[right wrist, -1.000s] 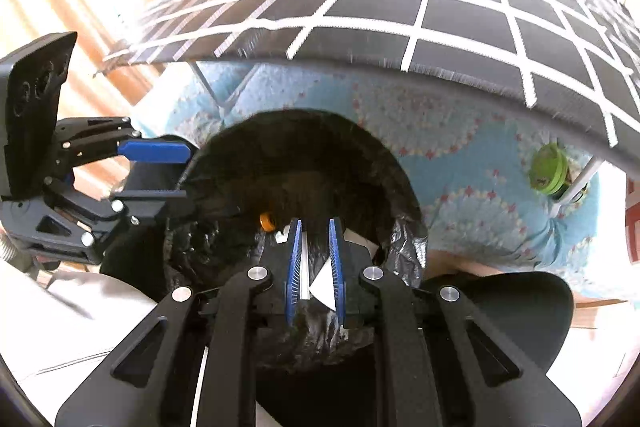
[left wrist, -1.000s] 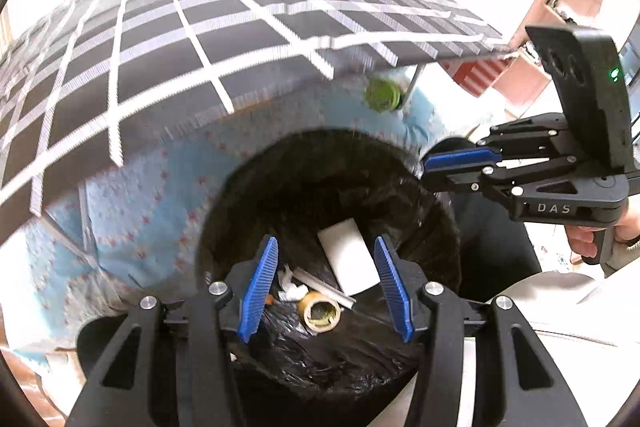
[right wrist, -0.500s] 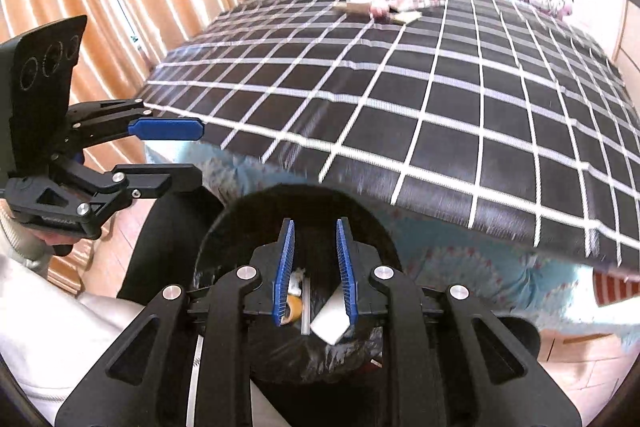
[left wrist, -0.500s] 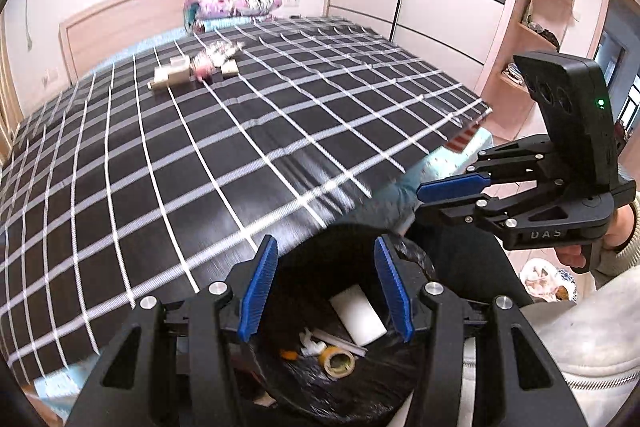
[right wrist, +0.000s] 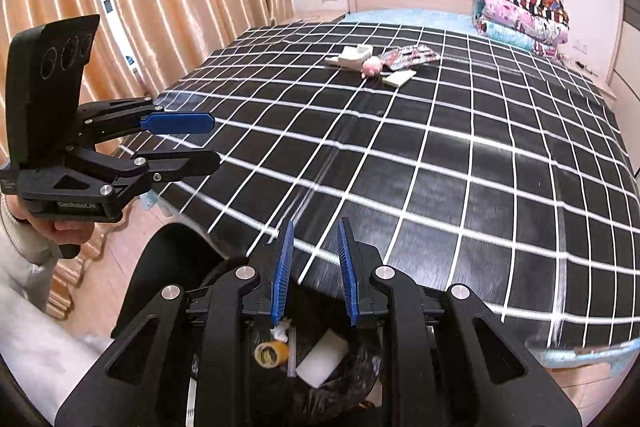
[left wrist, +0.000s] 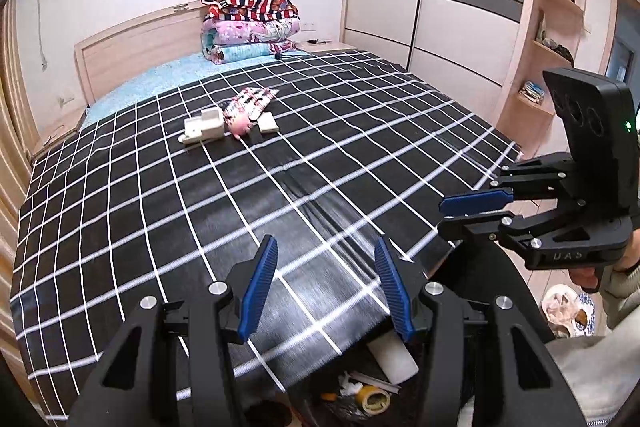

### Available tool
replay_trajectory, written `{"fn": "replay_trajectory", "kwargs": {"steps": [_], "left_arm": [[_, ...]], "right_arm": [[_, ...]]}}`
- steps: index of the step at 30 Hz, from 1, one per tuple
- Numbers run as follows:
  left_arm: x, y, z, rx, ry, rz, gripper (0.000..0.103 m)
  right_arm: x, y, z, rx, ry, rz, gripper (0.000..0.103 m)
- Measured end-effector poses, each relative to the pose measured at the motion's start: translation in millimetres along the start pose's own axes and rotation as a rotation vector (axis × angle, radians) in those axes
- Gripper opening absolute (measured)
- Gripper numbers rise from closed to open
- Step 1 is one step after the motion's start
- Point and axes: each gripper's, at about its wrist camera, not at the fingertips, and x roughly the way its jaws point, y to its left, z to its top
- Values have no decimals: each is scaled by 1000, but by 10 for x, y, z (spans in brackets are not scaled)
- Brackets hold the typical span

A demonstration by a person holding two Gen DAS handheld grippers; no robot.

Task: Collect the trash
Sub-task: 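Move both open tools back over the bed toward the remaining trash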

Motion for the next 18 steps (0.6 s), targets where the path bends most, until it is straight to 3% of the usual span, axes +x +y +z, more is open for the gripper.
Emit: {"fn": "replay_trajectory", "kwargs": {"steps": [13, 18], "left_arm": [[343, 293, 465, -25, -18, 47, 49], [593, 446, 623, -86, -5, 58, 49]], "right_arm": [[221, -147, 429, -1, -40, -21, 26], [368, -210, 540, -1, -35, -30, 26]]}}
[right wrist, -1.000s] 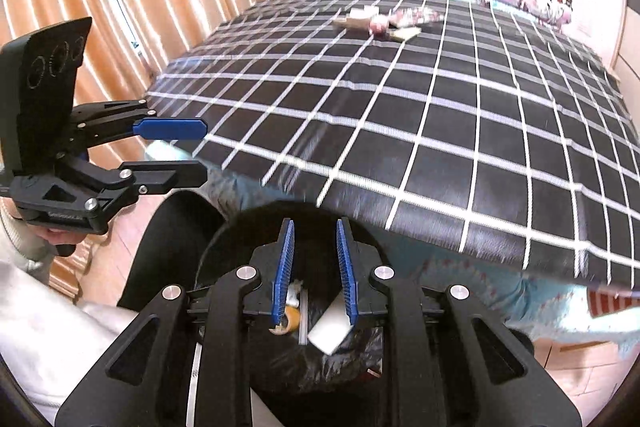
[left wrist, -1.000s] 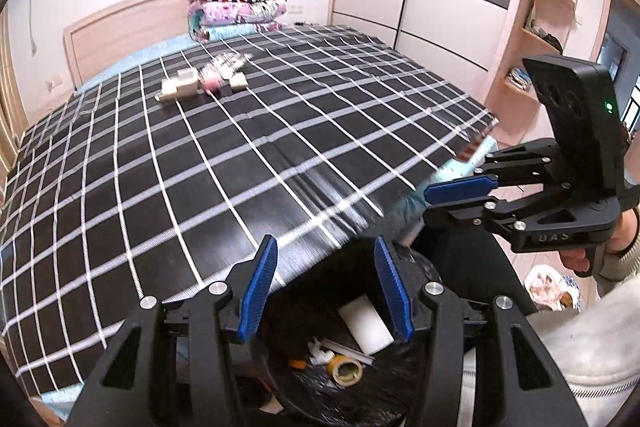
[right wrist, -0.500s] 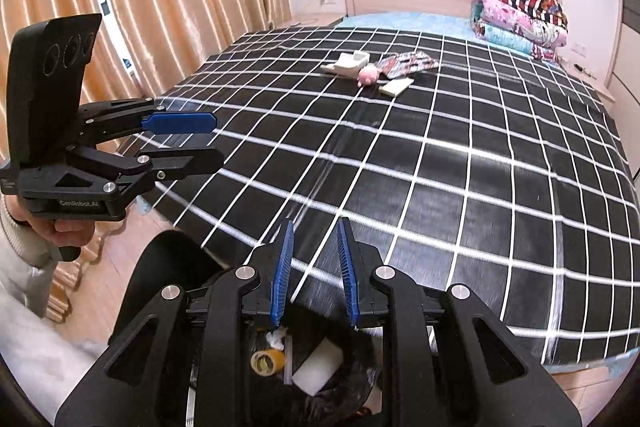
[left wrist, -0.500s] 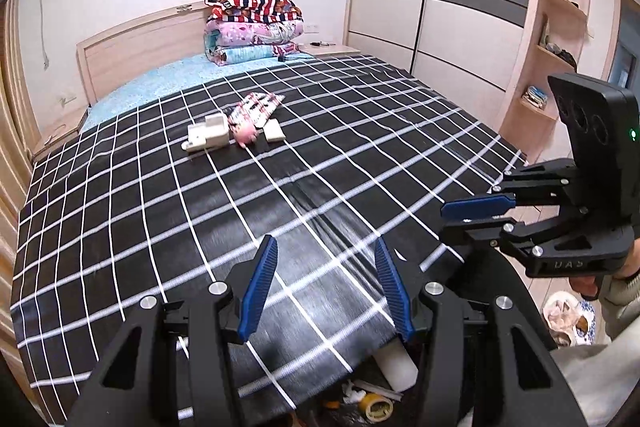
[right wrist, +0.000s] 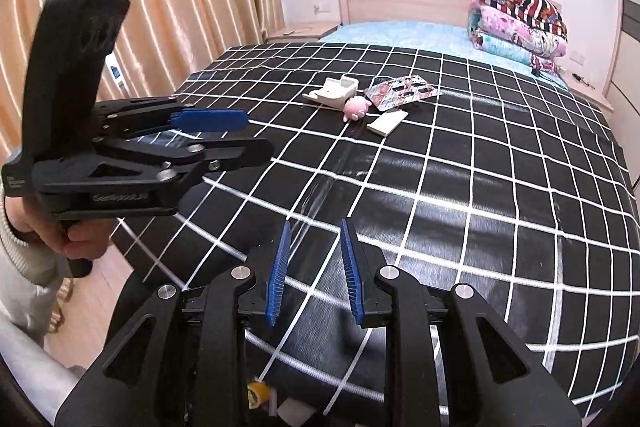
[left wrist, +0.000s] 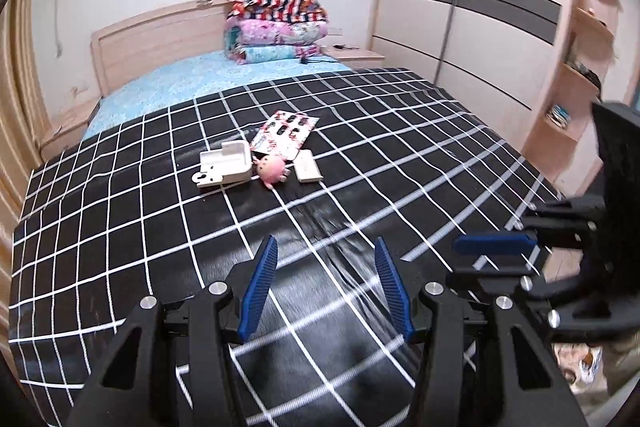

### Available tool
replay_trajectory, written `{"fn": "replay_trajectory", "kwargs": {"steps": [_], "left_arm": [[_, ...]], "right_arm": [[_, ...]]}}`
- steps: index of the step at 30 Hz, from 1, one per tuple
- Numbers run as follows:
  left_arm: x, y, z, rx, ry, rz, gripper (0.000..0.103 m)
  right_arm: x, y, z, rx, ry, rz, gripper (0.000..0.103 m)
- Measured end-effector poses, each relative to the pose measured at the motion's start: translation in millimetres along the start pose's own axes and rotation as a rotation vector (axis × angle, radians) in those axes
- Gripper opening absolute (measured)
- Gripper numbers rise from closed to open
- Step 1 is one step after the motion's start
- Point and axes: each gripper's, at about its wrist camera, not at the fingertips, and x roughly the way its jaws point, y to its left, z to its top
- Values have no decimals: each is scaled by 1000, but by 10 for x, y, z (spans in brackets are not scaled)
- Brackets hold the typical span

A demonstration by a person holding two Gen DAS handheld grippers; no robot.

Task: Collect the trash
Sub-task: 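Move both open tools back over the bed toward the remaining trash, then grasp the pink doll keychain with the left tool while the right tool grasps the white tag card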

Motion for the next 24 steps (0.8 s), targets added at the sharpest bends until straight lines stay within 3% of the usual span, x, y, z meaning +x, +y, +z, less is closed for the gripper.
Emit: {"fn": "replay_trajectory", "kwargs": {"steps": [8, 15, 24], "left_arm": [[424, 202, 248, -40, 36, 33, 49], [774, 399, 384, -95, 69, 2, 49], [1049, 541, 458, -139, 85, 25, 49]], "right_arm": [[210, -141, 191, 25, 1, -7, 30], [472, -314, 428, 46, 16, -21, 30], [702, -484, 587, 74, 38, -20, 30]]}}
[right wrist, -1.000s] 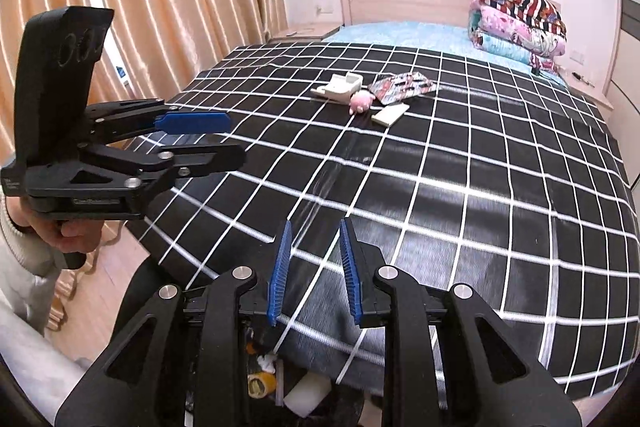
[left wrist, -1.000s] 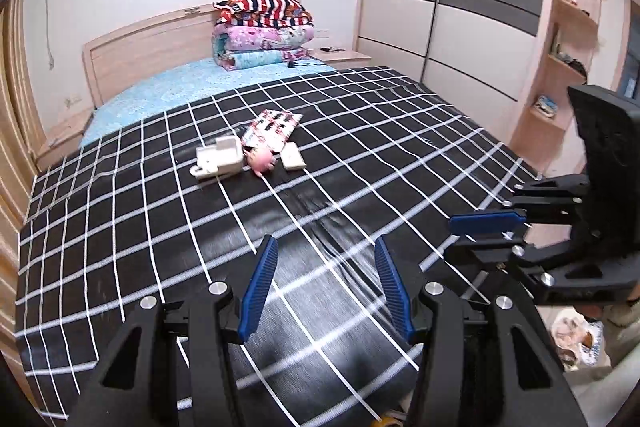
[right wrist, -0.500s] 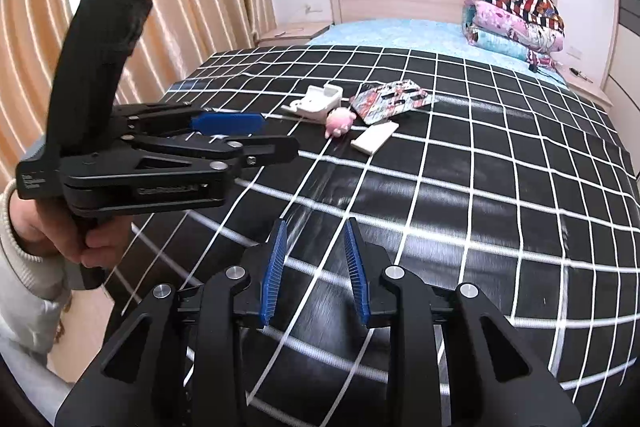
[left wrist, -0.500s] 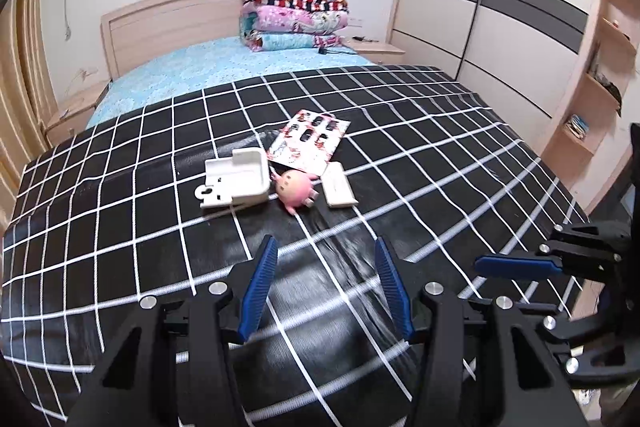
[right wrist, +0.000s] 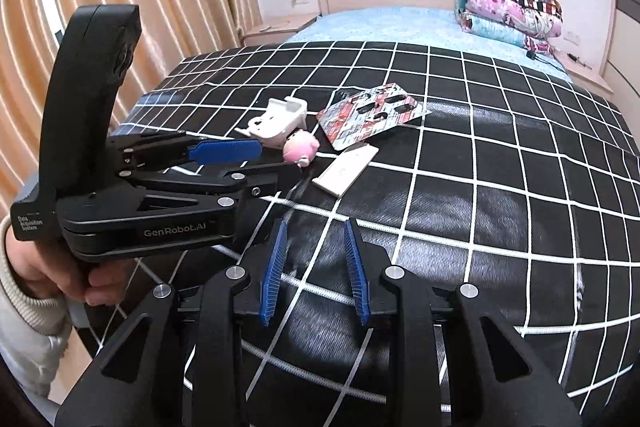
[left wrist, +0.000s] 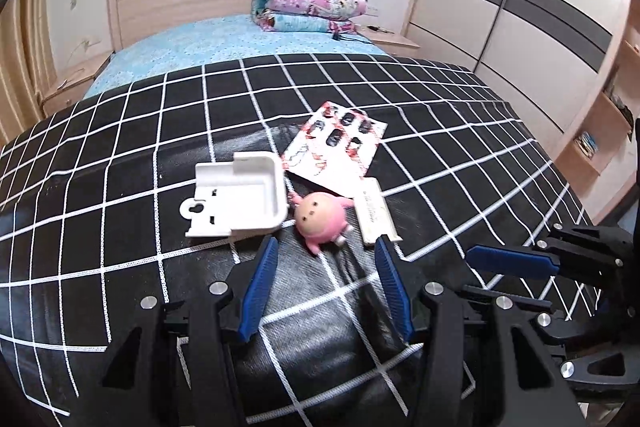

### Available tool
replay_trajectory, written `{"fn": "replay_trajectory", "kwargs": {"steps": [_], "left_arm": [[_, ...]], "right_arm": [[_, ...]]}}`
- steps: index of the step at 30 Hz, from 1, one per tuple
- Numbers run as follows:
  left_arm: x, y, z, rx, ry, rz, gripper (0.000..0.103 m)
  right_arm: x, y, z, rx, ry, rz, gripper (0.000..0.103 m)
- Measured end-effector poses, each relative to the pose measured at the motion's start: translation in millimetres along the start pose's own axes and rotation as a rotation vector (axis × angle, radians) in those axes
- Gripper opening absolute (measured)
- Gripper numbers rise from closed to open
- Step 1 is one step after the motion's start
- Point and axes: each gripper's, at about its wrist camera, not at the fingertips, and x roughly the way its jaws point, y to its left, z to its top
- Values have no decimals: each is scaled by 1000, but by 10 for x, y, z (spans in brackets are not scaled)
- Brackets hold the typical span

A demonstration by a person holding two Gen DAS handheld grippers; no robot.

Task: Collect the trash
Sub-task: 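Grasp the pink doll keychain with the left tool while the right tool grasps the white tag card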

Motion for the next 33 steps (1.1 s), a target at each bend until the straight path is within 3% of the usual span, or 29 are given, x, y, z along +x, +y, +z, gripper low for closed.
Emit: {"fn": "replay_trajectory", "kwargs": {"steps": [7, 10, 20, 27, 29, 33], "left_arm": [[109, 32, 84, -38, 2, -8, 47], [164, 45, 108, -47, 12, -15, 33], [131, 25, 66, -48, 2, -24, 32], [-176, 46, -130, -60, -37, -42, 32], [-245, 45, -169, -54, -47, -30, 31], [-355, 97, -285, -64, -53, -19, 31]], "right_arm": [[84, -45, 7, 22, 3, -3, 30], [108, -35, 1, 19, 8, -6, 30], [147, -65, 7, 36, 14, -16, 38], [223, -51, 55, 34, 22, -24, 39], [265, -49, 90, 32, 23, -39, 46], [375, -56, 162, 36, 24, -78, 48]]}}
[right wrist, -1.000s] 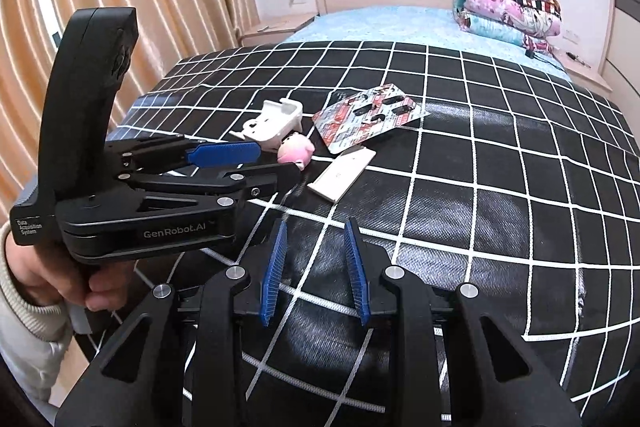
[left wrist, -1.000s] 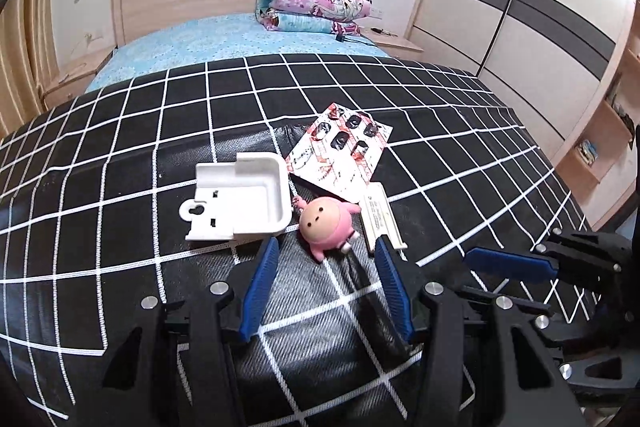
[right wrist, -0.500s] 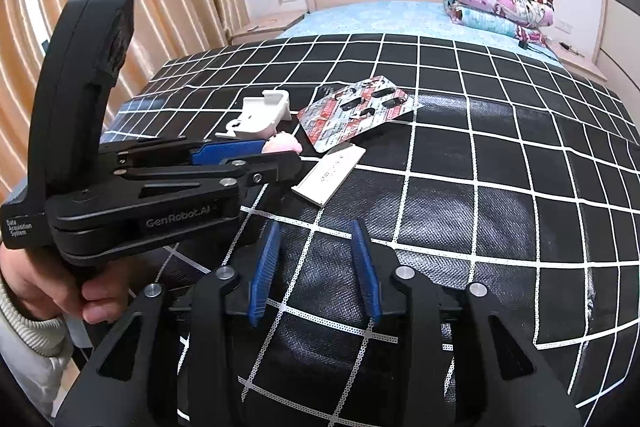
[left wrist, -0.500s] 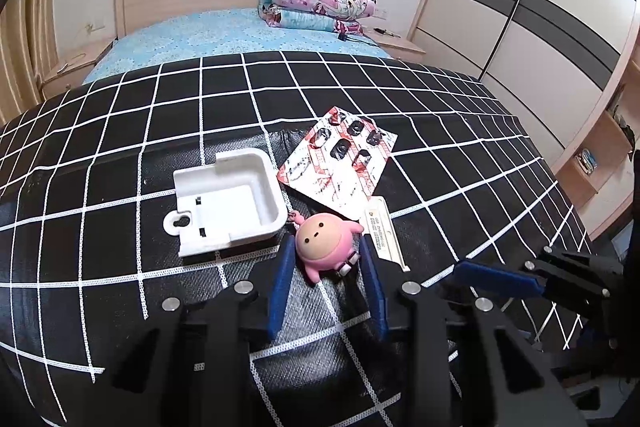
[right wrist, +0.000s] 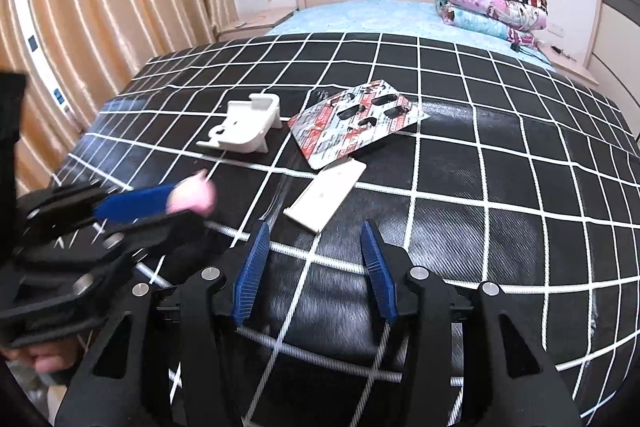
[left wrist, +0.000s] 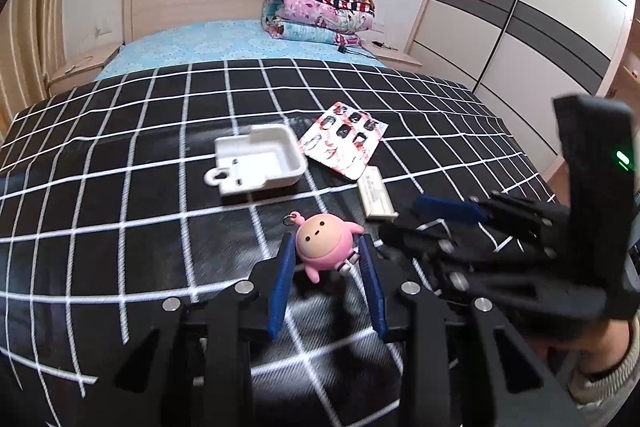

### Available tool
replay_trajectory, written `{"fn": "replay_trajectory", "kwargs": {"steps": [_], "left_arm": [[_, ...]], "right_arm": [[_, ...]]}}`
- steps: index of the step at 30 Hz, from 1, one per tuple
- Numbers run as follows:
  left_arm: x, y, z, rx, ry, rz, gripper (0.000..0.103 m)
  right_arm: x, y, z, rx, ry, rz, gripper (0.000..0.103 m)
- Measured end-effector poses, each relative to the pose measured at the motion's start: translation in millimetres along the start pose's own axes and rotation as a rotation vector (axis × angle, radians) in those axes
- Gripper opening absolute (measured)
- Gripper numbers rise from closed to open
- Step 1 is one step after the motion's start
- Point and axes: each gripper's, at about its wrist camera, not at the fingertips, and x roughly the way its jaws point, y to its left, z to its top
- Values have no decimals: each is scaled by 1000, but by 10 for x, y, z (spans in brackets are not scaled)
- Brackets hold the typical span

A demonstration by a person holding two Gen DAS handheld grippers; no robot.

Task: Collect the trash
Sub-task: 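Grasp the pink doll keychain with the left tool while the right tool grasps the white tag card, then carry the pink doll with the left tool while the right tool carries the tag card to the bin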

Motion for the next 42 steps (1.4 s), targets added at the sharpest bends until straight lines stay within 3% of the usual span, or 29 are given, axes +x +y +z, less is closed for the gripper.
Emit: {"fn": "replay_trajectory", "kwargs": {"steps": [6, 8, 9, 23, 42], "left_arm": [[-199, 38, -90, 7, -31, 13, 31], [-239, 40, -99, 9, -37, 14, 31], [-266, 37, -105, 12, -41, 14, 31], [-650, -144, -319, 36, -79, 0, 31], [-1263, -594, -700, 107, -134, -9, 31]], "right_arm": [[86, 96, 61, -26, -11, -74, 46], [90, 109, 54, -32, -9, -100, 29], [86, 109, 47, -32, -10, -108, 27], [-194, 108, -227, -35, -16, -95, 24], [-1032, 415, -649, -103, -110, -39, 24]]}}
